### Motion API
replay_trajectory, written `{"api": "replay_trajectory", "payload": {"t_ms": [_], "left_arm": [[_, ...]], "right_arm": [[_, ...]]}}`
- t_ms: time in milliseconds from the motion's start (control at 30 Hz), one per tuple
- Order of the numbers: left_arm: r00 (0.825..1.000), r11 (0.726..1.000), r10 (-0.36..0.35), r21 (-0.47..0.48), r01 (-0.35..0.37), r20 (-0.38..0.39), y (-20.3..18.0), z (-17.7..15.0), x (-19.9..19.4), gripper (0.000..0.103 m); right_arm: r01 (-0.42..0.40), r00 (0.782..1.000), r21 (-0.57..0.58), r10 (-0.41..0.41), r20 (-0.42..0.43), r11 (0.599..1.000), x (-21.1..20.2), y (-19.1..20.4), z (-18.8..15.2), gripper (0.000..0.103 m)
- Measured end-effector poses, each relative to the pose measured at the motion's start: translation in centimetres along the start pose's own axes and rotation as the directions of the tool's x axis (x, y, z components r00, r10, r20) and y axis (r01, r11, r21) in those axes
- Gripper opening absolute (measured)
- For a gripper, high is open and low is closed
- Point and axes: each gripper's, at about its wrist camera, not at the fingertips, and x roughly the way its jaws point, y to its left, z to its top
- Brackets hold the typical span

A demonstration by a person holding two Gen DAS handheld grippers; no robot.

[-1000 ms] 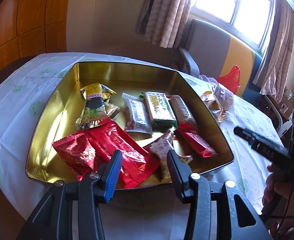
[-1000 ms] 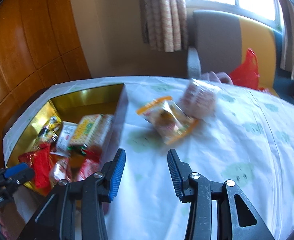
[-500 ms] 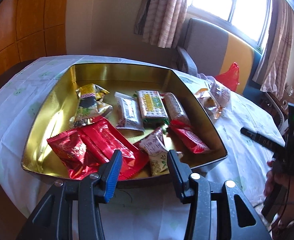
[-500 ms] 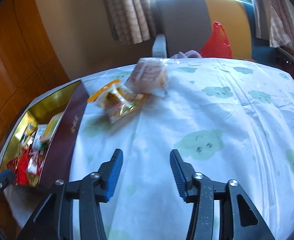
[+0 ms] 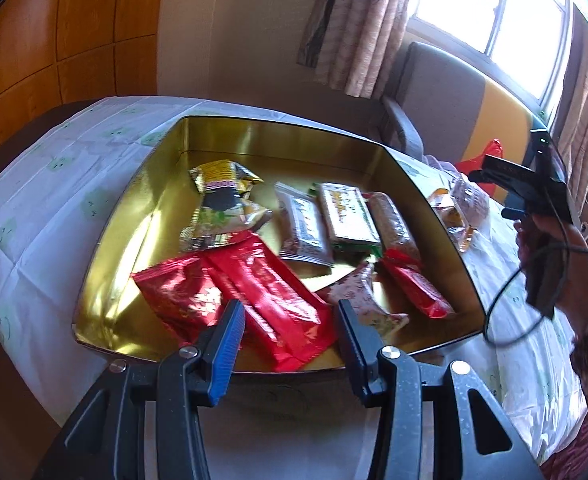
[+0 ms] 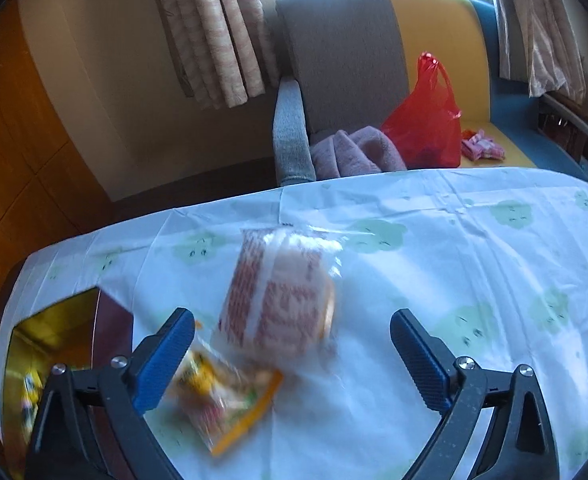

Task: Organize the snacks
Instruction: 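Grasp the clear bag of round cake with the right tool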

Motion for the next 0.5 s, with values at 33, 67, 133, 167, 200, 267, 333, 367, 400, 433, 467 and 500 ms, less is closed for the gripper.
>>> {"api": "replay_trajectory", "payload": {"t_ms": [33, 67, 133, 167, 200, 267, 333, 367, 400, 433, 467, 500], "left_arm": [[1.000, 1.000, 0.007, -0.004, -0.007, 0.000, 0.3, 0.1, 0.0, 0.047], [1.000, 1.000, 0.014, -0.008, -0.014, -0.002, 0.5, 0.1, 0.1, 0.047], [1.000, 0.999, 0.023, -0.021, -0.023, -0.007, 1.0, 0.2, 0.3, 0.047], [1.000, 0.999, 0.025, -0.029, -0.025, -0.009, 1.2, 0.3, 0.4, 0.047], [1.000, 0.999, 0.025, -0.035, -0.026, -0.009, 1.3, 0.3, 0.5, 0.047], [1.000, 0.999, 0.023, -0.037, -0.024, -0.012, 1.2, 0.4, 0.6, 0.047], [1.000, 0.999, 0.021, -0.028, -0.021, -0.011, 0.7, 0.4, 0.7, 0.047], [1.000, 1.000, 0.018, -0.022, -0.018, -0.012, 0.4, 0.5, 0.7, 0.047], [1.000, 1.000, 0.013, -0.014, -0.013, -0.013, 0.0, 0.5, 0.7, 0.047], [1.000, 1.000, 0.008, -0.007, -0.008, -0.012, -0.4, 0.5, 0.7, 0.047], [1.000, 1.000, 0.003, 0.002, -0.003, -0.010, -0.9, 0.5, 0.6, 0.047], [1.000, 1.000, -0.003, 0.012, 0.003, -0.008, -1.4, 0.5, 0.5, 0.047]], "right_arm": [[0.002, 1.000, 0.005, -0.002, -0.011, 1.000, 0.8, 0.3, 0.5, 0.099], [0.019, 1.000, 0.007, -0.019, -0.016, 1.000, 1.6, 0.6, 1.0, 0.099], [0.062, 0.997, -0.002, -0.062, -0.041, 0.998, 3.0, 1.2, 1.8, 0.099], [0.072, 0.996, -0.007, -0.073, -0.056, 0.997, 3.7, 1.3, 2.0, 0.097], [0.077, 0.995, -0.011, -0.077, -0.068, 0.997, 4.3, 1.4, 2.2, 0.095], [0.082, 0.992, -0.034, -0.085, -0.095, 0.996, 5.3, 1.3, 2.1, 0.076], [0.048, 0.991, -0.036, -0.052, -0.124, 0.998, 5.9, 0.7, 1.6, 0.074], [0.028, 0.994, -0.030, -0.031, -0.109, 0.999, 5.6, 0.3, 1.3, 0.073], [0.021, 0.994, -0.032, -0.025, -0.106, 0.999, 5.4, -0.1, 1.1, 0.073], [0.020, 0.994, -0.035, -0.023, -0.102, 0.999, 5.1, -0.5, 0.9, 0.073], [0.017, 0.995, -0.034, -0.021, -0.098, 0.999, 4.7, -0.9, 0.5, 0.072], [0.012, 0.995, -0.034, -0.015, -0.097, 0.999, 4.3, -1.3, 0.2, 0.072]]}}
